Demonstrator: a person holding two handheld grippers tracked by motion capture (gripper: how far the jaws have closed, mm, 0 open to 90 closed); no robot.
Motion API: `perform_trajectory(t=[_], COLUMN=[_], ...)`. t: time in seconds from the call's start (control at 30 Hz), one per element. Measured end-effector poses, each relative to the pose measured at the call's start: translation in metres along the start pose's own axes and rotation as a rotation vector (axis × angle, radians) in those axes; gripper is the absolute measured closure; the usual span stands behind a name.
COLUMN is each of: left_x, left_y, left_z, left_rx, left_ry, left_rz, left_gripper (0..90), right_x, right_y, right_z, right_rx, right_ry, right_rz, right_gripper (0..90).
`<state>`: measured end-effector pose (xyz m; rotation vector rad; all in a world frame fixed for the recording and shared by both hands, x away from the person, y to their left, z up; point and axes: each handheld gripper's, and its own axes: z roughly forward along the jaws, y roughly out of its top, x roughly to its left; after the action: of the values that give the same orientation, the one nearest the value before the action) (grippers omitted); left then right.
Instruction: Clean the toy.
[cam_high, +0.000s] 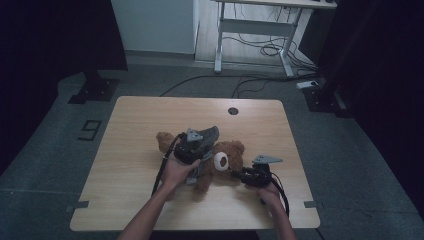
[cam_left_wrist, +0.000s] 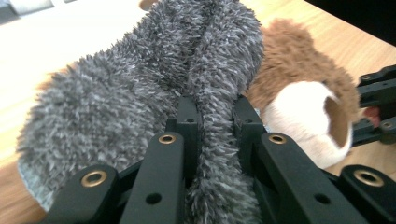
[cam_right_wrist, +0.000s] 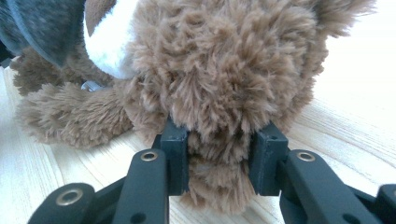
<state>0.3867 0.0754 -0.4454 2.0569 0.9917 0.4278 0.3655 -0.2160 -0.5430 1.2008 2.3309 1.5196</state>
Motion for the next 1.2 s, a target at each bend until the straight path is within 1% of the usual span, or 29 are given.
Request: perform_trajectory(t=[0.03,0.13,0.2,0.27,0.37,0.43,0.47,0.53,0.57,0.63,0.67,0.7,0.73,0.8,0.87,0.9,0.93,0.97,1.0,1.07,1.17,1.2], left_x=[0.004,0.022,0.037,0.051,0.069,0.077,0.079,0.079,0.076,0.067,0.062,0.054,0.049,0.028,0.011,-0.002,-0.012,-0.021,-0.031,-0.045,-0.065,-0.071], left_y=[-0.002,-0.011,-0.02,-0.03,-0.047,-0.057,-0.06,-0.059,-0.056,-0.045,-0.039,-0.03,-0.027,-0.01,0.003,0.011,0.018,0.024,0.032,0.041,0.053,0.056], left_z=[-0.003,-0.018,-0.026,-0.031,-0.032,-0.032,-0.033,-0.035,-0.037,-0.041,-0.043,-0.045,-0.045,-0.042,-0.034,-0.025,-0.016,-0.007,0.005,0.022,0.047,0.055], left_rx=[-0.006,-0.019,-0.019,-0.011,0.008,0.009,0.009,0.003,0.002,-0.024,-0.046,-0.074,-0.082,-0.102,-0.103,-0.093,-0.083,-0.069,-0.055,-0.029,0.008,0.024], left_ry=[0.005,0.039,0.066,0.079,0.101,0.1,0.097,0.09,0.082,0.069,0.051,0.019,0.01,-0.019,-0.047,-0.057,-0.066,-0.078,-0.1,-0.123,-0.161,-0.166], left_rz=[-0.008,-0.032,-0.063,-0.099,-0.146,-0.179,-0.188,-0.197,-0.187,-0.162,-0.152,-0.141,-0.135,-0.076,-0.035,-0.002,0.023,0.042,0.058,0.082,0.105,0.116], left_gripper=[77.0,77.0,76.9,76.9,76.9,76.9,76.9,76.9,77.0,77.0,77.1,77.1,77.1,77.2,77.2,77.2,77.2,77.1,77.2,77.1,77.1,77.1], right_x=[0.0,0.0,0.0,0.0,0.0,0.0,0.0,-0.001,-0.001,-0.001,-0.001,-0.001,-0.002,-0.002,-0.002,-0.002,-0.001,-0.001,-0.001,-0.002,-0.002,-0.002], right_y=[0.0,0.0,0.0,0.0,0.0,0.0,0.0,0.0,0.0,0.0,0.0,0.0,0.0,0.0,0.0,0.0,0.0,0.0,0.0,0.0,0.0,0.0], right_z=[0.0,0.0,0.0,0.0,0.0,0.001,0.001,0.001,0.001,0.001,0.001,0.001,0.001,0.001,0.001,0.001,0.001,0.001,0.001,0.0,0.0,0.0], right_rx=[-0.001,-0.002,-0.001,-0.002,-0.004,-0.006,-0.007,-0.007,-0.007,-0.005,-0.004,-0.004,-0.004,-0.004,-0.005,-0.005,-0.005,-0.005,-0.004,-0.003,-0.003,-0.002], right_ry=[0.002,0.003,0.003,0.002,0.003,0.003,0.005,0.005,0.004,0.003,0.004,0.005,0.006,0.006,0.006,0.008,0.004,0.005,0.005,0.006,0.006,0.007], right_rz=[0.0,0.002,0.0,0.0,0.003,0.006,0.008,0.009,0.008,0.011,0.012,0.013,0.01,0.012,0.013,0.013,0.015,0.013,0.012,0.009,0.006,0.008], right_gripper=[63.8,63.8,63.8,63.8,63.8,63.8,63.8,63.8,63.8,63.8,63.7,63.7,63.7,63.7,63.7,63.7,63.6,63.6,63.6,63.6,63.5,63.6])
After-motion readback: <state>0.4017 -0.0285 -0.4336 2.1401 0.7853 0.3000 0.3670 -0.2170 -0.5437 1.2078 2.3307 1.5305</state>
